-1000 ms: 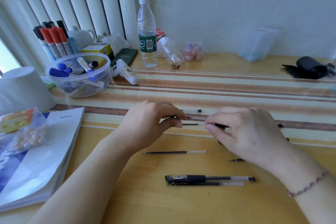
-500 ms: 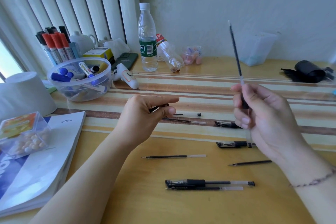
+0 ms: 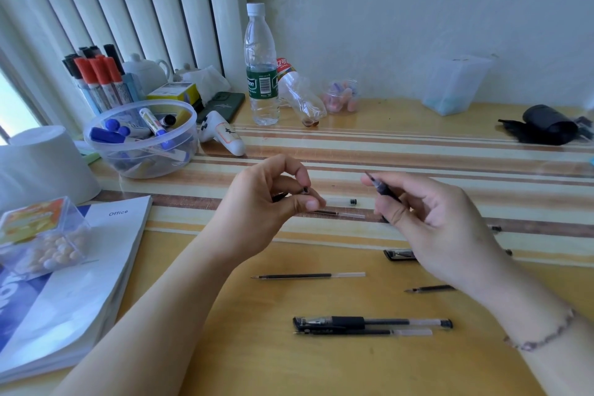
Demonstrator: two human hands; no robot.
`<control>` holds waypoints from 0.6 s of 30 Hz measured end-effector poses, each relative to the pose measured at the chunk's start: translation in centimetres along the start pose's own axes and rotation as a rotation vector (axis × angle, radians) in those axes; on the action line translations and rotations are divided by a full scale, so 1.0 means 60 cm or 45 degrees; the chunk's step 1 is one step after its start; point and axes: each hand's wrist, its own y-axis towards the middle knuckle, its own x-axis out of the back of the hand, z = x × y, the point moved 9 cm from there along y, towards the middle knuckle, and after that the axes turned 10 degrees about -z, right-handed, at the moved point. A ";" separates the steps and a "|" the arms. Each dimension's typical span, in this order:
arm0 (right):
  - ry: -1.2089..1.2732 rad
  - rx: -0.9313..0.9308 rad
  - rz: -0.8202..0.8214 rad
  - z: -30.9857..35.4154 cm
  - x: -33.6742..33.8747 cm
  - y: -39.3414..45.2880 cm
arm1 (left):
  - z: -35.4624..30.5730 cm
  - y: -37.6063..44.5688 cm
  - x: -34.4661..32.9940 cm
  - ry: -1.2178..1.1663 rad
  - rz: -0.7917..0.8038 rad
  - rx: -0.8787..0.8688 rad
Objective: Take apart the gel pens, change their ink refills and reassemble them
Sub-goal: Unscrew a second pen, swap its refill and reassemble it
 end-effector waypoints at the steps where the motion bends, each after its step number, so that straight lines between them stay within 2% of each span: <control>1: -0.066 0.050 -0.001 0.003 0.000 -0.001 | -0.003 -0.001 -0.001 -0.004 0.000 -0.004; 4: -0.316 0.205 0.014 0.019 -0.008 -0.006 | -0.010 -0.006 -0.009 0.006 0.012 -0.022; 18: -0.422 0.359 0.078 0.040 -0.025 -0.016 | -0.013 -0.020 -0.043 0.108 0.127 0.015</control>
